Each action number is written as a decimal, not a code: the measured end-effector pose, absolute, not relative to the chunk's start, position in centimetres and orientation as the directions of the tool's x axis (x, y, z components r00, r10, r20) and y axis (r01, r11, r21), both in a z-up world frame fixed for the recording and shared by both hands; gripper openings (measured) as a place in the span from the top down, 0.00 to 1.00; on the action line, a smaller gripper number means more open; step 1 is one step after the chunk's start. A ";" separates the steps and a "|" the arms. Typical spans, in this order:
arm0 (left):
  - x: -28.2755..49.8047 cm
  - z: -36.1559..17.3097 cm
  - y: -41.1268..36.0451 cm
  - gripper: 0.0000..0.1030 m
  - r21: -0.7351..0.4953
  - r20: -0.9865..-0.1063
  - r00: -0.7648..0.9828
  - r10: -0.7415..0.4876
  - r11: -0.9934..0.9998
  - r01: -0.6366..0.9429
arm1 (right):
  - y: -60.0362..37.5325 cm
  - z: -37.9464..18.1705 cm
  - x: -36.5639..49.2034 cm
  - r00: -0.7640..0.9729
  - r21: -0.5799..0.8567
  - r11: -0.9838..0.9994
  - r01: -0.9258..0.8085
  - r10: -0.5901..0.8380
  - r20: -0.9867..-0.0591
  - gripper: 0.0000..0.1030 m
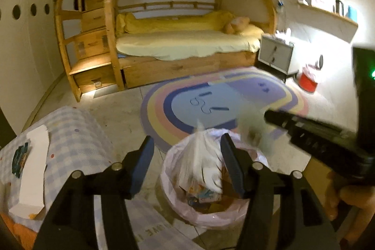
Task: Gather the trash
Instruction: 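Drop the green sheet into the bin with the right gripper while the left gripper drops the white bag, then move both open tools back over the table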
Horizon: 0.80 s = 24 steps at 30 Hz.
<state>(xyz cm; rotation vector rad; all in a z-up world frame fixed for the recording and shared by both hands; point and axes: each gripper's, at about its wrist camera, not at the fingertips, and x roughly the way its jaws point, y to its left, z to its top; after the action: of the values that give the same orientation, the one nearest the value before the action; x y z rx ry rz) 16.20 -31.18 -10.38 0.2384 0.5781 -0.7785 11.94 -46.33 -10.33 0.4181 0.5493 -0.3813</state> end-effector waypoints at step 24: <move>13.1 -5.5 -12.3 0.41 -0.029 -0.531 0.734 -0.424 0.875 0.484 | -31.3 -2.0 12.0 0.852 0.252 0.944 0.213 -0.053 -0.521 0.69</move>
<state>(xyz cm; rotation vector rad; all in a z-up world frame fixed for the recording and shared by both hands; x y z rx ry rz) 13.15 -12.34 -5.49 0.1142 0.5554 -0.5001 11.97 -31.27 -2.03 0.3089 0.5345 -0.1426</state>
